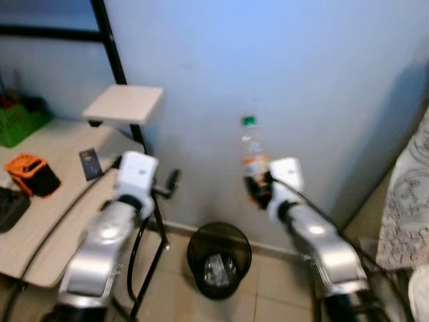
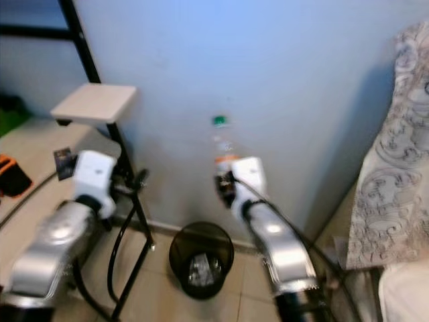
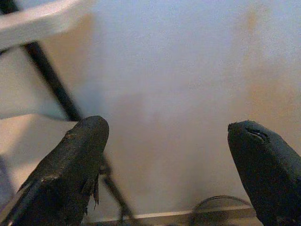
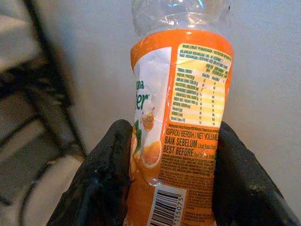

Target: Clean up the room

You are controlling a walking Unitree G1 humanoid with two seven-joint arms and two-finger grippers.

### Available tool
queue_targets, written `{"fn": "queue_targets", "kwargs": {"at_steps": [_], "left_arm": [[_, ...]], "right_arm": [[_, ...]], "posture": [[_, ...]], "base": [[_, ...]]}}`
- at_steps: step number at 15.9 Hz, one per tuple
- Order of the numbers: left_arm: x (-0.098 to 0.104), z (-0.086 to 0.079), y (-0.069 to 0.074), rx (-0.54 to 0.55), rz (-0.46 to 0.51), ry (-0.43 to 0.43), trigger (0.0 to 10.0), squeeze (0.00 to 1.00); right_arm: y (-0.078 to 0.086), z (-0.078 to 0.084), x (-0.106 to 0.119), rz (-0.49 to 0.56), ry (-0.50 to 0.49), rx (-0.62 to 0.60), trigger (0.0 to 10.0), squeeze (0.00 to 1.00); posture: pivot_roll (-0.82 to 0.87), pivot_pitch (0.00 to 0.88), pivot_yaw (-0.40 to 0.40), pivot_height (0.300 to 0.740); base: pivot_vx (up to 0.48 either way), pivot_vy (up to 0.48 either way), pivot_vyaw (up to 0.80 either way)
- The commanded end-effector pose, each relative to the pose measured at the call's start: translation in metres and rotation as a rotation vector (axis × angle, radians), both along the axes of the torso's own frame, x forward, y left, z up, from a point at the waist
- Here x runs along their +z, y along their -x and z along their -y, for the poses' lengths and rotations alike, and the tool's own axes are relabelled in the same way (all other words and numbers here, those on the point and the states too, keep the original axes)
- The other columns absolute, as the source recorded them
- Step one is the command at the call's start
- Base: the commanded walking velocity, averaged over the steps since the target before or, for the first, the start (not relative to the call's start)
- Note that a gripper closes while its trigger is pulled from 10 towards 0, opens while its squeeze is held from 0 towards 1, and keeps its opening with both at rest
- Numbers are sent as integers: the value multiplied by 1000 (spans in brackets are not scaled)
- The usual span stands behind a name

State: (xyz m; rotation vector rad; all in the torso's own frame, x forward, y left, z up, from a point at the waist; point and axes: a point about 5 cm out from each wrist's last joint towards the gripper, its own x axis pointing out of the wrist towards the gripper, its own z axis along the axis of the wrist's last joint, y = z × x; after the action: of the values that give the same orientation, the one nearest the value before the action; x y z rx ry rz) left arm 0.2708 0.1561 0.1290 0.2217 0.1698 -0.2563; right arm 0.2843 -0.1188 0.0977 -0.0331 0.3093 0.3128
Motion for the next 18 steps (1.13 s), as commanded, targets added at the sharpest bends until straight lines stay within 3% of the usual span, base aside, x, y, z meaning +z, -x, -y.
{"fn": "queue_targets", "kwargs": {"at_steps": [1,8,10,13,16,18], "left_arm": [[3,-8,-1,21,7,-20,10000,0],[1,-7,3,12,-3,-20,10000,0],[-3,-3,8,-49,-31,-19,10000,0],[-15,9,16,-229,-123,-39,10000,0],[-28,14,19,-389,-205,-84,10000,0],[-32,15,23,-571,-293,-118,10000,0]], "right_arm": [[-1,-9,5,21,-11,22,10000,0],[2,-7,2,7,16,23,10000,0],[6,-4,-5,-23,79,94,10000,0],[1,-3,-41,-199,189,205,10000,0],[-4,-10,-70,-288,307,288,10000,0],[-7,-16,-94,-350,450,323,10000,0]], "posture": [[-79,0,25,740],[-79,0,21,740],[-74,0,10,740],[-68,0,5,740],[-61,0,-2,740],[-47,0,-8,740]], "base": [[300,0,0],[296,0,0],[131,0,0],[0,0,0],[0,0,0],[0,0,0]]}}
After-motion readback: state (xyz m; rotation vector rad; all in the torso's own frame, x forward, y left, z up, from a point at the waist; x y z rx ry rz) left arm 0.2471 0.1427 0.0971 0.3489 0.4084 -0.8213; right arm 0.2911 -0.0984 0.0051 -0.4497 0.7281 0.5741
